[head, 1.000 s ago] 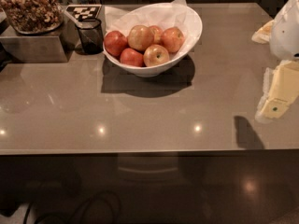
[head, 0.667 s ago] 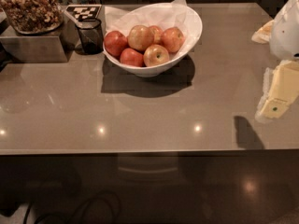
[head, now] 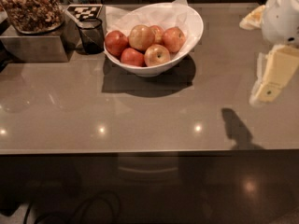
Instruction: Pick apple from white bowl
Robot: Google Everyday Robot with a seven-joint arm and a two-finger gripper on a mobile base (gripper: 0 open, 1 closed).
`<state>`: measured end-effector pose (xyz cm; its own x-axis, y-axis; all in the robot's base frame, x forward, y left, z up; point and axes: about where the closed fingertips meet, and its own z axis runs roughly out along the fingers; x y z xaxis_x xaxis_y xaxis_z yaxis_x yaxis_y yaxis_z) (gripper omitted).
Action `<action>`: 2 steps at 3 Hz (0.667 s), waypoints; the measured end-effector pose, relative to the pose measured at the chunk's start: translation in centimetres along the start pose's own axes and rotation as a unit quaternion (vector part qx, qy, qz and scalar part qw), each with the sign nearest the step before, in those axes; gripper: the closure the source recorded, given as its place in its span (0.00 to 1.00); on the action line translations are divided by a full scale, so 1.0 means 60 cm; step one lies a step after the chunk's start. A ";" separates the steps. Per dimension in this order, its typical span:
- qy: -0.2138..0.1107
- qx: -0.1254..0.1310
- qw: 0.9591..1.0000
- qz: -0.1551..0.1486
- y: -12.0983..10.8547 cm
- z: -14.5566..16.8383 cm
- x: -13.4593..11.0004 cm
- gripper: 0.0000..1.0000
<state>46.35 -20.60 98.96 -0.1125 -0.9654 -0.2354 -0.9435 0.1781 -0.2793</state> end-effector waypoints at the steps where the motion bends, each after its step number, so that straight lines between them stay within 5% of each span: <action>1: -0.023 -0.012 0.999 -0.044 -0.071 0.009 -0.034 0.00; 2: -0.040 0.021 0.998 -0.049 -0.104 -0.027 -0.055 0.05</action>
Offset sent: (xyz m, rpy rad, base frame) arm 0.0387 0.0111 0.0090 0.0152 0.0023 0.0886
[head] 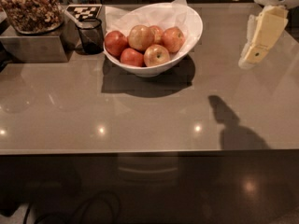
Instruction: Pick apple from white bowl
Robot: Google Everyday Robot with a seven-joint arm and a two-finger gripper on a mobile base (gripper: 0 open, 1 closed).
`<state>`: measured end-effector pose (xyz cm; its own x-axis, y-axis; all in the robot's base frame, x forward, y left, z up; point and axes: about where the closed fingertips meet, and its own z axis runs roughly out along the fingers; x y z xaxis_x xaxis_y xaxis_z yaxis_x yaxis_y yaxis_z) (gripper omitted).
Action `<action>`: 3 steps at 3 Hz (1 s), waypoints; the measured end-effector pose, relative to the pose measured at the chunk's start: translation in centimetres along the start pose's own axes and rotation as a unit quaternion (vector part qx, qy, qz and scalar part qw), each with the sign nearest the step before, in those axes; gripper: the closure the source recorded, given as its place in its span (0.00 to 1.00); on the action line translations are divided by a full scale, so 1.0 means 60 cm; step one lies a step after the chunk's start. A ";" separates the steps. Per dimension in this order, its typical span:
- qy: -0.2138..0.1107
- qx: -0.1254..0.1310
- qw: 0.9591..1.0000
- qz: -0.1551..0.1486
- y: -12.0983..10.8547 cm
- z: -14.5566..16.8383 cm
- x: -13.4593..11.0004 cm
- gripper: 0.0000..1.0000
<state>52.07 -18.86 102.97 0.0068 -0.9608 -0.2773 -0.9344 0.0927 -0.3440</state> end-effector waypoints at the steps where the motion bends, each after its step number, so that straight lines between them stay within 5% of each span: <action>1: -0.002 0.003 1.000 -0.001 -0.003 0.001 -0.002 0.24; 2: -0.017 0.004 1.000 -0.004 -0.013 0.014 -0.010 0.29; 3: -0.038 -0.015 0.999 -0.030 -0.057 0.055 -0.037 0.22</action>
Offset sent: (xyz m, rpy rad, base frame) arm 0.0147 0.0119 -0.0102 0.0527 0.0080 0.0384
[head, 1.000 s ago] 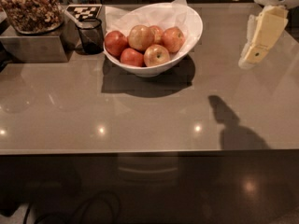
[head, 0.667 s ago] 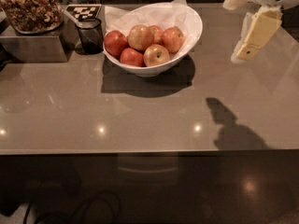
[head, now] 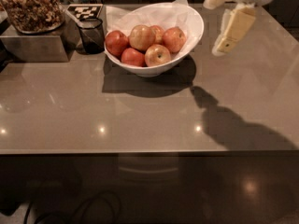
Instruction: Pick apple from white bowl
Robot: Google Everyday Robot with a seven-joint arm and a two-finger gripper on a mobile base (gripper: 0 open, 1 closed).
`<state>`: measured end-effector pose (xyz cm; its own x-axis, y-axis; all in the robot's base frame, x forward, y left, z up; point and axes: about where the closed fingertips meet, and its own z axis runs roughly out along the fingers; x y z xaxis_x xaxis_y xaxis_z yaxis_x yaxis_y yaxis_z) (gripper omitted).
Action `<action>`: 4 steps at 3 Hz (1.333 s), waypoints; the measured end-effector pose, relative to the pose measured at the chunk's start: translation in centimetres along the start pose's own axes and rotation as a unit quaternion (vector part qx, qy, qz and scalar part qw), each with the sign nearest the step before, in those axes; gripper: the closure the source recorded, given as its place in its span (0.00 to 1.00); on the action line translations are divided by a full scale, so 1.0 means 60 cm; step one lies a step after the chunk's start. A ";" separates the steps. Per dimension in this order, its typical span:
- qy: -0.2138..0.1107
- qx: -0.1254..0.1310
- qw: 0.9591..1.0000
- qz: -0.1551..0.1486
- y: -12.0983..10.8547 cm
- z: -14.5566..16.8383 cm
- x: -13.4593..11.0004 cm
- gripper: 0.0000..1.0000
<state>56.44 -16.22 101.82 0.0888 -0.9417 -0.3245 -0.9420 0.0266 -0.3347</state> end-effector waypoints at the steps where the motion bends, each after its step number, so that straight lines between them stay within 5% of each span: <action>1: -0.015 -0.015 0.999 -0.036 -0.070 0.043 -0.038 0.26; 4: -0.050 0.008 0.996 -0.078 -0.198 0.125 -0.115 0.29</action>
Offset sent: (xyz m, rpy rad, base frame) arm 0.1114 0.0627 0.0200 -0.0198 0.0517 0.2236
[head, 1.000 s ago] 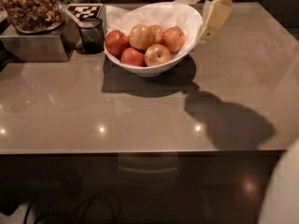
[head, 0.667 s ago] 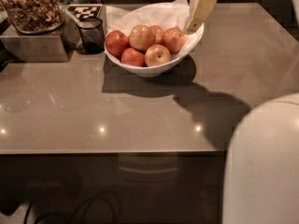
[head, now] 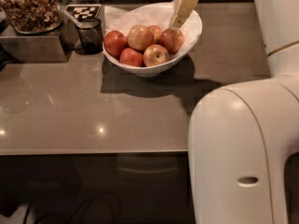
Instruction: Pick apple from white bowl
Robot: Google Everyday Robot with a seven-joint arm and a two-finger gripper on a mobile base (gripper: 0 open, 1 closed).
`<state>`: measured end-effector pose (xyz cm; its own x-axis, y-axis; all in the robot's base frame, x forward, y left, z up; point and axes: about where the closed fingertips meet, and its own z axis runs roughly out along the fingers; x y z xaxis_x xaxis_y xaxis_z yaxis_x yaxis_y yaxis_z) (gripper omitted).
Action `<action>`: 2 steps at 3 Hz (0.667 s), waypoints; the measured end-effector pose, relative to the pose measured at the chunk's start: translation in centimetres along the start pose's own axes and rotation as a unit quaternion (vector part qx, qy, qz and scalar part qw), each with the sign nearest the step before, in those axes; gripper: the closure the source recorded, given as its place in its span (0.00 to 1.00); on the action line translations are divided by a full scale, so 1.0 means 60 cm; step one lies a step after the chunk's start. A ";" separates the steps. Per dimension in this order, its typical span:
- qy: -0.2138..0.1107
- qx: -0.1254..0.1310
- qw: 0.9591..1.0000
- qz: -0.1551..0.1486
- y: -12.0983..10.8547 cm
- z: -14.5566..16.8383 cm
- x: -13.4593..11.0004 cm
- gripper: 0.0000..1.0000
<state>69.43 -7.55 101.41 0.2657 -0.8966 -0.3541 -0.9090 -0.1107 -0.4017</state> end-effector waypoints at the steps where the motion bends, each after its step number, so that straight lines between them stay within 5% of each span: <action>1: -0.016 -0.005 1.000 0.004 -0.008 0.029 0.007 0.28; 2: -0.023 -0.019 0.999 0.014 -0.008 0.064 0.021 0.28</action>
Offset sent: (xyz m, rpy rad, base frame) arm 0.0137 -0.0335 -0.0368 -0.0573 0.2974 0.0778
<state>71.41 -6.99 97.93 0.2545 -0.8788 -0.4037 -0.9276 -0.1038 -0.3588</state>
